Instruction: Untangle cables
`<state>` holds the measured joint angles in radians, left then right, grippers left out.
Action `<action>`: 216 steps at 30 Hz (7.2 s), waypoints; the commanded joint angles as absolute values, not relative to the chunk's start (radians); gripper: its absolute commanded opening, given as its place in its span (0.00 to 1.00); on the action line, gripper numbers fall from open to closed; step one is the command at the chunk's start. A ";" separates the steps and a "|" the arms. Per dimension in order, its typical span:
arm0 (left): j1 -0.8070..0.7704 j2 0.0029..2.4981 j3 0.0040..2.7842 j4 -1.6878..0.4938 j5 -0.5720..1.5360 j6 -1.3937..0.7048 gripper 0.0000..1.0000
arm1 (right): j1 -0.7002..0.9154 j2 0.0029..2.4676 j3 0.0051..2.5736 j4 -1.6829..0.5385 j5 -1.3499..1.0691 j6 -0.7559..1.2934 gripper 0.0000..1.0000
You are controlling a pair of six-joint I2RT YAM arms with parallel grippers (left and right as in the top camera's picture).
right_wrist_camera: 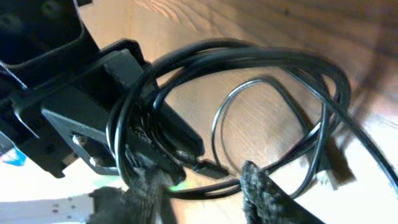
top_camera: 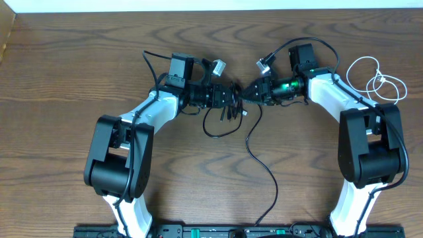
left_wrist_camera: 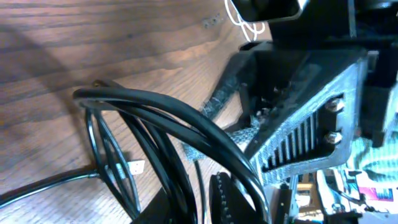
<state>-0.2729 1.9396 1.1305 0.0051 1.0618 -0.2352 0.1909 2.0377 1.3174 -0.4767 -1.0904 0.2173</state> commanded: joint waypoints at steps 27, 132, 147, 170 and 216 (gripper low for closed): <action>-0.271 1.940 1.123 0.009 1.036 -0.230 0.37 | 0.266 2.049 1.100 -0.072 -1.181 0.093 0.42; -0.194 1.937 1.123 -0.184 1.043 -0.250 0.56 | 0.379 2.049 1.100 0.123 -0.823 0.551 0.01; -0.207 1.940 1.123 -0.294 0.810 -0.175 0.45 | 0.367 2.049 1.100 0.162 -0.898 0.533 0.01; -0.289 1.940 1.122 -0.311 0.469 -0.176 0.10 | 0.363 2.048 1.100 0.165 -0.902 0.522 0.01; -0.289 1.941 1.120 -0.270 0.662 0.075 0.08 | 0.163 1.830 1.102 -0.058 -0.789 0.544 0.22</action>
<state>-0.2901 1.9373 1.1324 -0.2836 0.5743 0.0299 0.1261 1.8542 1.0950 -0.0521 -0.7578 0.5861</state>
